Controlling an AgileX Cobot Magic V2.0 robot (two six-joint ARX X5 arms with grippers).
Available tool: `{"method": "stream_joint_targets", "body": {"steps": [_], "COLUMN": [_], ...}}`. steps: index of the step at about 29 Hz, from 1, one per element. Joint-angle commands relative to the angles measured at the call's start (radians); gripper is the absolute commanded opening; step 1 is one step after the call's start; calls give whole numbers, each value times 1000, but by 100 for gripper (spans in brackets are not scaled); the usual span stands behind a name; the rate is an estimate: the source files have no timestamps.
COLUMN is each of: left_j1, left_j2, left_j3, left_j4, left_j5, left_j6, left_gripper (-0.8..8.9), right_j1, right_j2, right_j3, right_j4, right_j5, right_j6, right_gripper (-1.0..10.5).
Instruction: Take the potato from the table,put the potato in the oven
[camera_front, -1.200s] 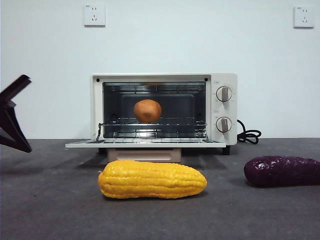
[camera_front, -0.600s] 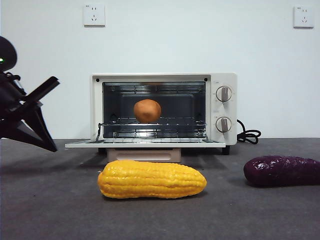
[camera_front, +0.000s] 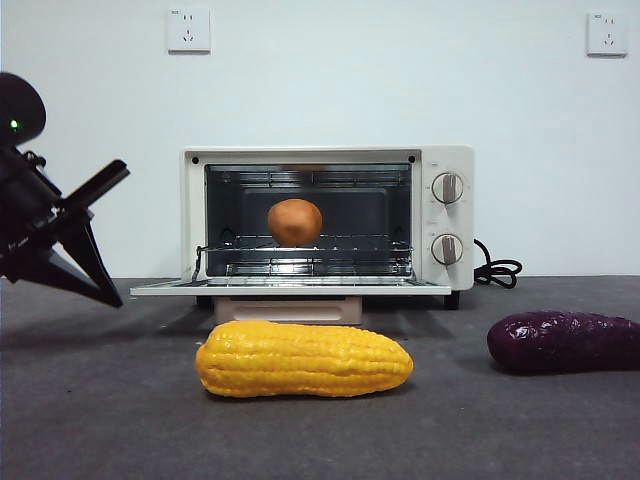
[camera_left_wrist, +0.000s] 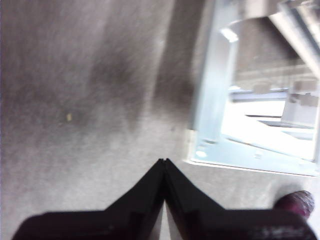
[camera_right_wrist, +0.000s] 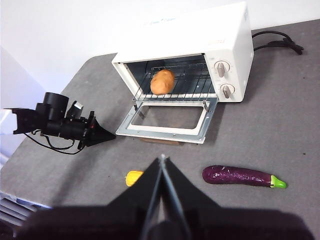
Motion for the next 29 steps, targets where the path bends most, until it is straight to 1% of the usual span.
{"method": "stream_joint_targets", "body": {"steps": [1,6,13,21,26,29], "left_j1": [-8,-23,-39,-44,-44,-48], "left_j2": [35,74,76,76,76,76], "left_j3": [10,37,47,47,52,67], "left_j4": [6,13,56,65,92,91], "left_j5": [3,15,19,20,55,56], "left_j6": [-10,-10,-52,-60,-81,-84], "left_gripper": [-6,-6,-6,-6,-6,-6], "right_j1": [1,1,1,1,1,1], "right_j2": [-2,-2,-2,-2,-2,-2], "right_j3": [0,0,0,0,0,0], "right_j4": [-22,-22,-22,-22,-22,-22], "right_j5": [4,4,4,4,4,4], "right_j6": [7,8,8,8,8,8], "right_gripper": [-7,-7,-7,-7,-8,-7]}}
